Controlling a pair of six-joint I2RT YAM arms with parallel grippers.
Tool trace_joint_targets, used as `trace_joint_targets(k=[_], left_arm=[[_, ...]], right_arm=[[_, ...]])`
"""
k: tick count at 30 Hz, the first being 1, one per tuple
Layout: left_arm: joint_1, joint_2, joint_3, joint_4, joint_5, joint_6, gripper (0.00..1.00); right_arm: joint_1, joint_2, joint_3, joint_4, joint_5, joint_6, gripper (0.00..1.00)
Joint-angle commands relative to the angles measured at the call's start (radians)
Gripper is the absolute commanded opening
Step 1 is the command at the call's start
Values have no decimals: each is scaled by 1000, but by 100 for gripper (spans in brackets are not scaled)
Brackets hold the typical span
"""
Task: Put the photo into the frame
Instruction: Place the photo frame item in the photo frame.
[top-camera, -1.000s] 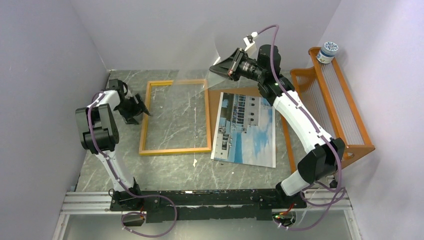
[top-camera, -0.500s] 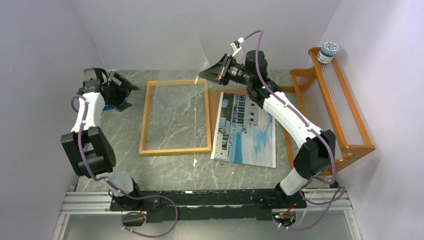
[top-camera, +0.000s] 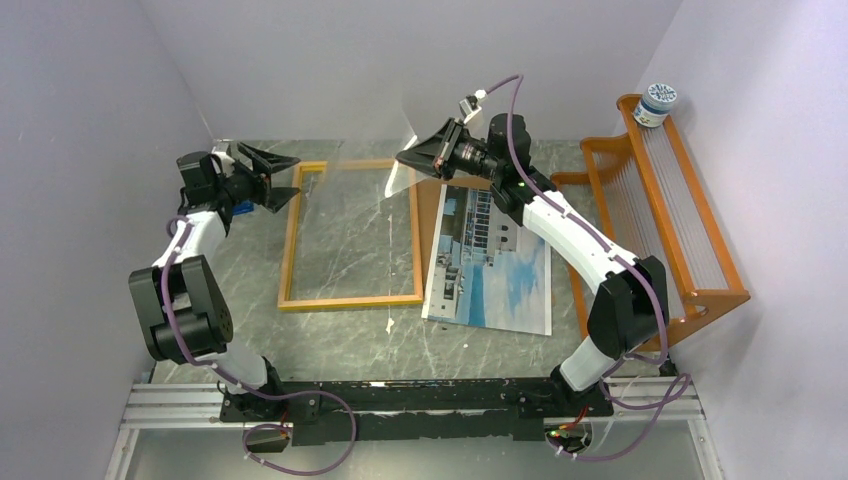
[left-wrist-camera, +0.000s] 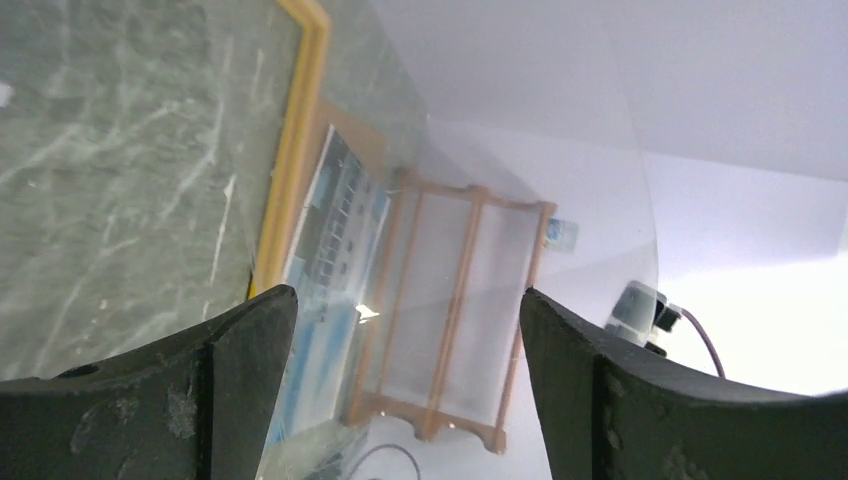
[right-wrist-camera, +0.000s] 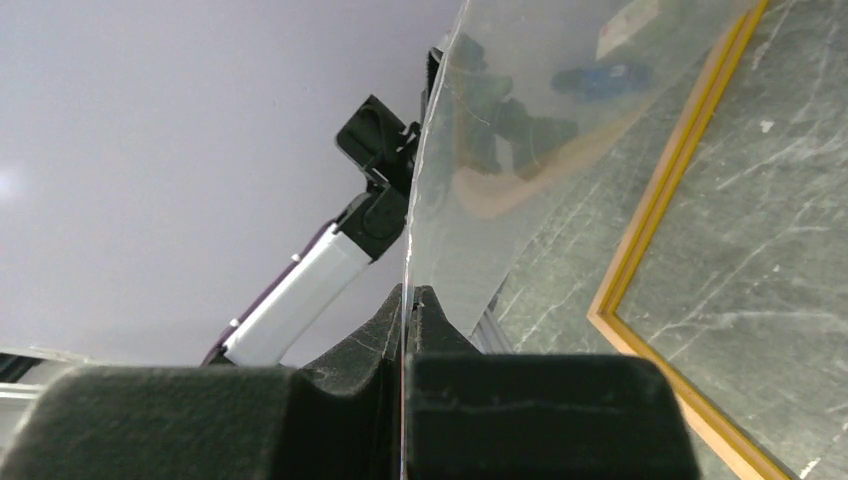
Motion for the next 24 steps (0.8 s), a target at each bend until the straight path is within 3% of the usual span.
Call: trace_joint_targets(k=[1, 5, 10, 17, 24], left_arm=[[-11, -2, -20, 56, 126, -129, 85], [-11, -19, 76, -318, -16, 94, 88], [-13, -23, 51, -265, 32, 25, 90], [-21, -50, -166, 314, 106, -462, 83], [-21, -7, -200, 631, 110, -699, 53]], right_arm=[[0, -59, 1, 148, -27, 58, 0], [0, -66, -10, 165, -20, 71, 0], [0, -72, -21, 178, -19, 82, 0], [0, -72, -42, 195, -28, 106, 0], [-1, -91, -78, 178, -38, 104, 0]])
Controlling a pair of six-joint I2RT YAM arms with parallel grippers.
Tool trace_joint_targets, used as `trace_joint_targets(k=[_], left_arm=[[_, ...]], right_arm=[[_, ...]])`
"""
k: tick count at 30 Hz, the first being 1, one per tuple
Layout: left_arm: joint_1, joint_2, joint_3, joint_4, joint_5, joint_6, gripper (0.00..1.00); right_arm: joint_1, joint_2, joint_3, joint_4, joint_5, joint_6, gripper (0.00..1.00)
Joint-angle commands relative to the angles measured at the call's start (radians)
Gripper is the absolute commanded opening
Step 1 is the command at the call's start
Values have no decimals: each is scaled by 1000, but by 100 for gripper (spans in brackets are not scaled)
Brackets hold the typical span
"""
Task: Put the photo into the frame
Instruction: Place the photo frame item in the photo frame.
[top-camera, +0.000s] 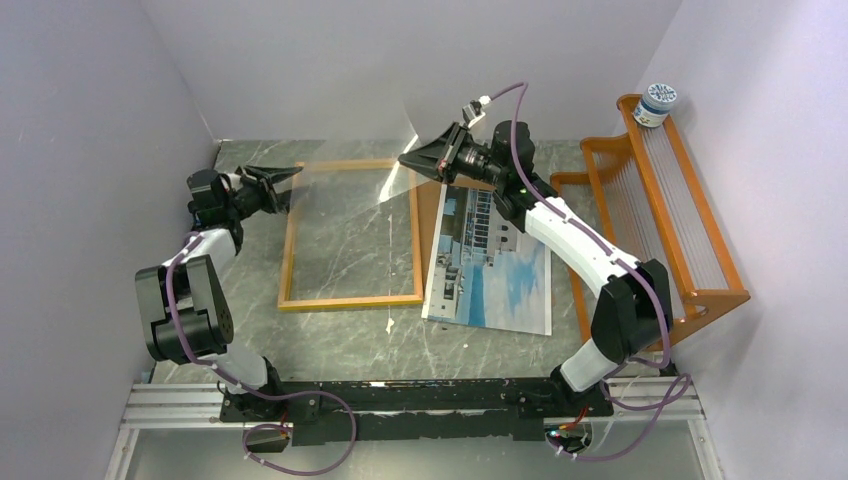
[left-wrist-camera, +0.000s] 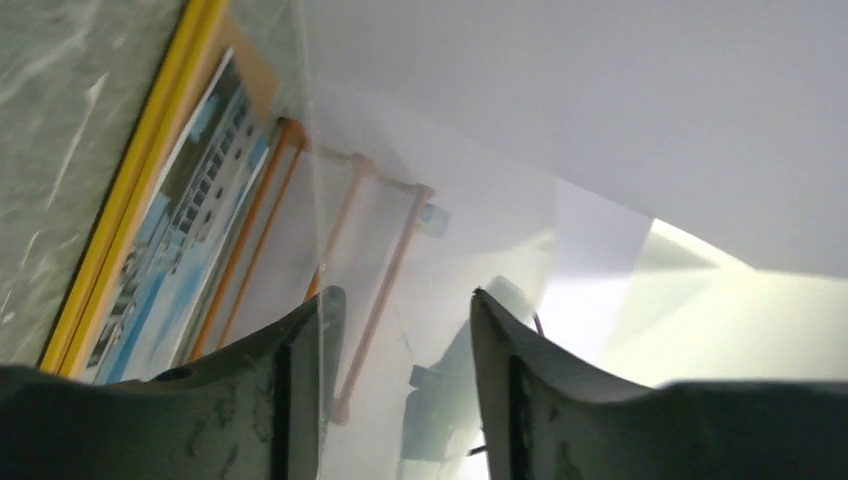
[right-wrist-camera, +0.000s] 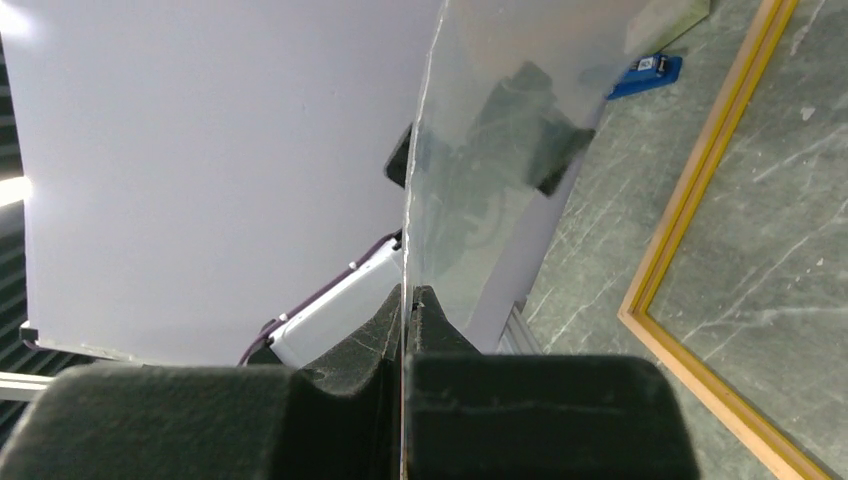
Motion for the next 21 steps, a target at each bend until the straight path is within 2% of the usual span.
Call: trace_joint_targets(k=[1, 6, 9, 11, 12, 15, 17, 21], left_arm=[[-2, 8, -5, 371, 25, -229, 49], [-2, 44, 7, 504, 35, -299, 35], [3, 52, 25, 514, 47, -279, 21], [6, 51, 37, 514, 52, -256, 9], [7, 46, 42, 510, 54, -249, 3], [7, 26, 88, 513, 68, -209, 3], [8, 5, 143, 453, 99, -150, 2], [7, -21, 240, 379, 168, -73, 3]], right_arm=[[-1, -70, -13, 61, -26, -8, 0], [-7, -96, -32, -2, -17, -42, 0], [-14, -101, -39, -26, -23, -54, 2], [-23, -107, -54, -26, -26, -56, 13], [-28, -115, -64, -21, -26, -55, 23], [-54, -140, -90, 4, -21, -63, 53], [-72, -152, -102, 48, -29, -73, 68], [-99, -153, -94, 91, -36, -100, 86]])
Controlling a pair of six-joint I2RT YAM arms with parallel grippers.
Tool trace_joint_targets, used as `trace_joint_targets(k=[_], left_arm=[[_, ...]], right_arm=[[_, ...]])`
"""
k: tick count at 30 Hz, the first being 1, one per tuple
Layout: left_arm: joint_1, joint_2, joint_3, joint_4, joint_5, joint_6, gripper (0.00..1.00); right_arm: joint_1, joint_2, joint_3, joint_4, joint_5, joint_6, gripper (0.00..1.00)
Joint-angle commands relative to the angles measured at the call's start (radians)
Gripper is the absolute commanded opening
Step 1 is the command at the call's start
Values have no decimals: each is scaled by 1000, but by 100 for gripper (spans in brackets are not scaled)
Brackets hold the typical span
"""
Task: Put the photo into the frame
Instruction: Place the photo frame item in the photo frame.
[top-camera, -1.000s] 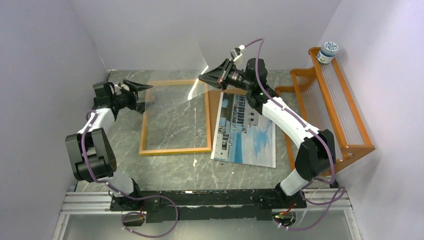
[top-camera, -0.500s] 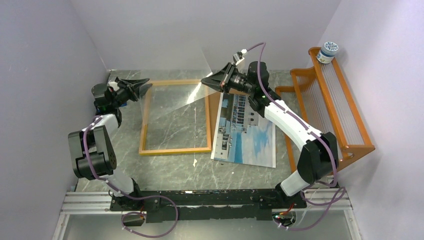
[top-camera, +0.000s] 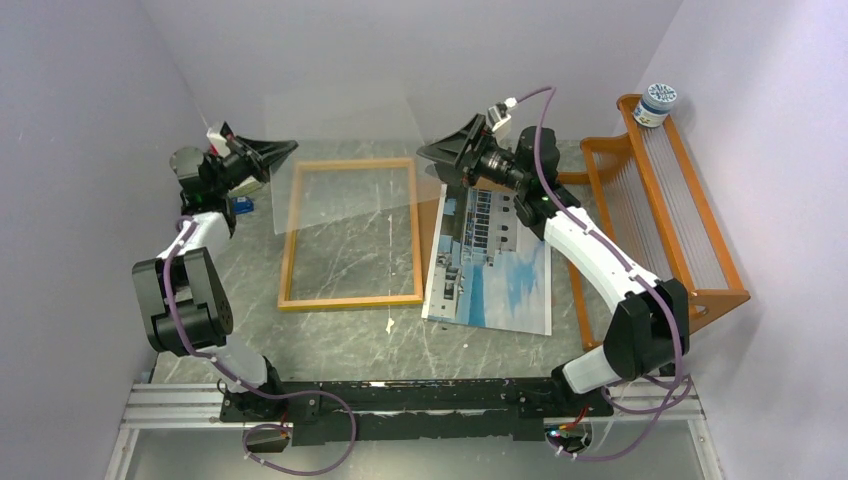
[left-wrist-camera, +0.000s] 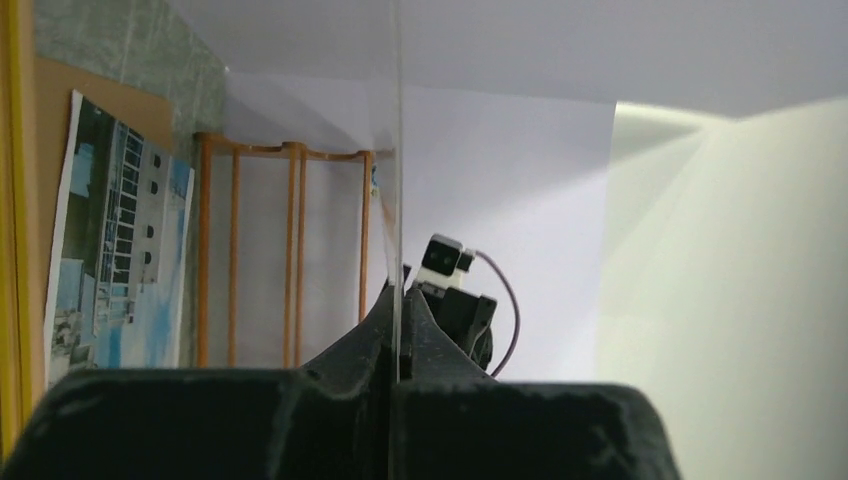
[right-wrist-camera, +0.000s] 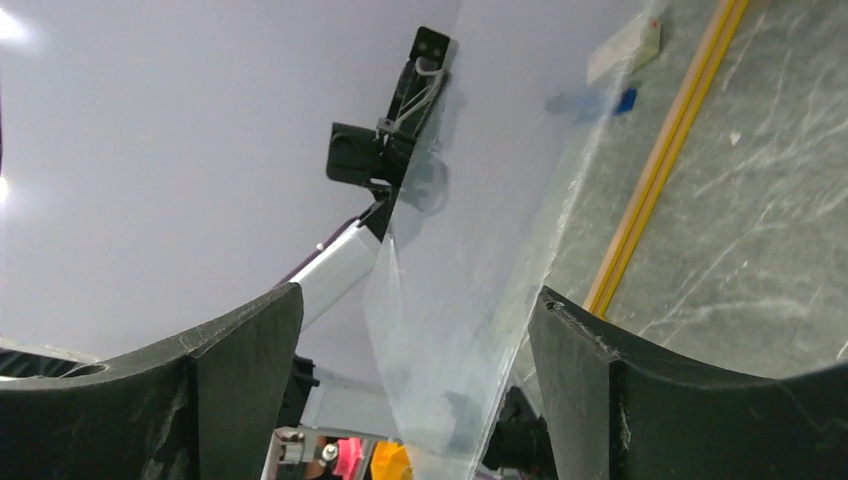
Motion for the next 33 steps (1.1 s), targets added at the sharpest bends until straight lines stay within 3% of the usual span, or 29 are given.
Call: trace_joint_targets(k=[1, 11, 18, 29, 33], left_arm=[[4, -75, 123, 6, 107, 96, 3], [3, -42, 183, 336, 174, -153, 3], [0, -52, 188, 296, 171, -158, 3], [-2, -95, 158, 58, 181, 36, 2], [-2, -105, 148, -62, 189, 133, 3]], right_arm=[[-28, -38, 18, 124, -17, -44, 88], [-27, 58, 69, 257, -38, 39, 91], [-7, 130, 94, 334, -57, 132, 87], [11, 205, 124, 531, -86, 288, 56], [20, 223, 127, 512, -90, 282, 36]])
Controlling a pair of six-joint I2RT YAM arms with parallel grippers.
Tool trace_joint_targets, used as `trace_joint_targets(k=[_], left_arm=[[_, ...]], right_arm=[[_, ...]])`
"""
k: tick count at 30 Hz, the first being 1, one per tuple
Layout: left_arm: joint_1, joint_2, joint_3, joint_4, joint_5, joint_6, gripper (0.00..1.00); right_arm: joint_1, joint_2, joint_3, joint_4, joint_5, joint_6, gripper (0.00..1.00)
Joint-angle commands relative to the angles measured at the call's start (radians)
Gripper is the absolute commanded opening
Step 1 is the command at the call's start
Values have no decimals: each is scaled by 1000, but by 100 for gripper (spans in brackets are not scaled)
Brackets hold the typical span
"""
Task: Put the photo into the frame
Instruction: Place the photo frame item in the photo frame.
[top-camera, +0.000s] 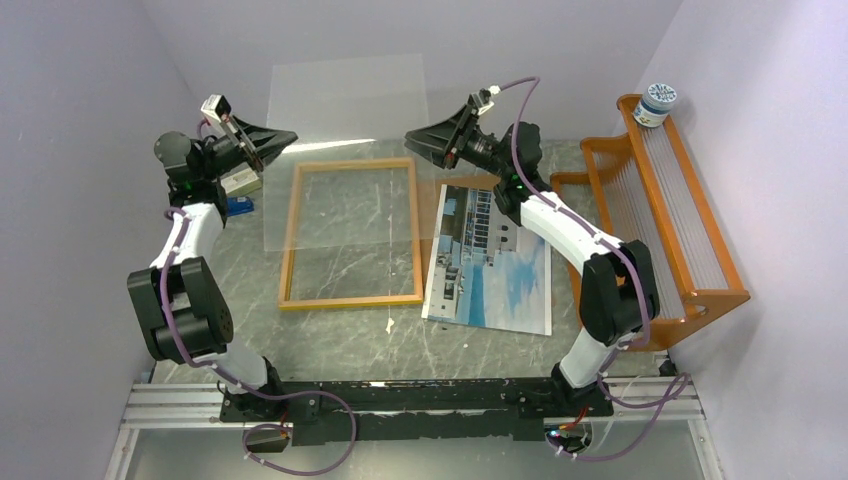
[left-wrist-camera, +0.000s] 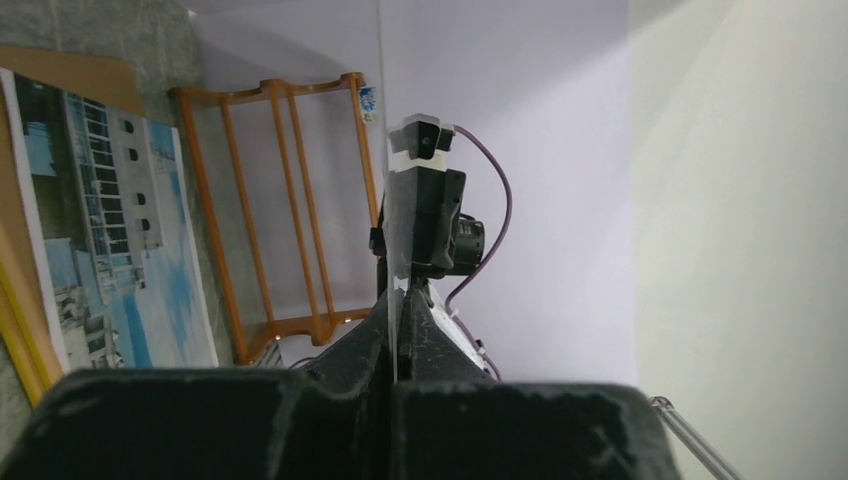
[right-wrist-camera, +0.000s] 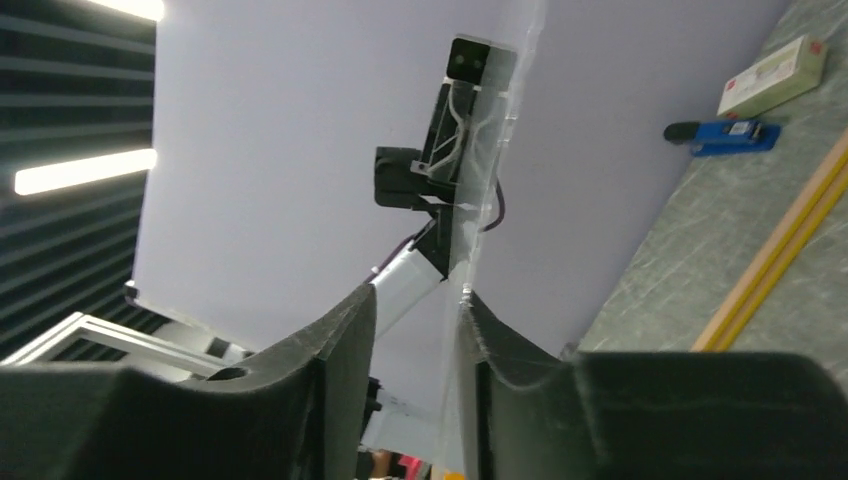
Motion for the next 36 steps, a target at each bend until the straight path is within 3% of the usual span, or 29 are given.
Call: trace_joint_targets(k=[1, 2, 4, 6, 10, 13, 15, 20, 23, 28, 36], left_arm=[[-3, -71, -2, -167, 17, 170, 3], [-2, -74, 0, -234, 13, 226, 5], [-1, -77, 12, -390, 5, 348, 10], [7, -77, 32, -570, -7, 476, 21], [42, -75, 153, -1146, -165, 893, 64], [81, -49, 241, -1488, -436, 1116, 79], [128, -47, 252, -1599, -579, 1186, 85], [195, -133, 170, -1633, -842, 1212, 88], [205, -186, 119, -1607, -906, 1204, 88], [208, -173, 80, -1559, -864, 1191, 85], [209, -150, 47, -1535, -904, 1207, 85]], right_arm=[[14, 11, 45, 60, -29, 15, 26], [17, 13, 45, 33, -29, -2, 14], [16, 11, 38, -55, -11, -42, 0], [16, 12, 18, -79, 4, -71, 0], [19, 43, 32, -145, 23, -140, 0], [28, 66, 43, -168, 47, -163, 0], [49, 83, 48, -176, 70, -166, 0], [132, 142, 107, -211, 128, -181, 0], [189, 197, 191, -254, 147, -202, 0], [249, 289, 292, -278, 179, -206, 0], [249, 380, 241, -216, 262, -177, 0]])
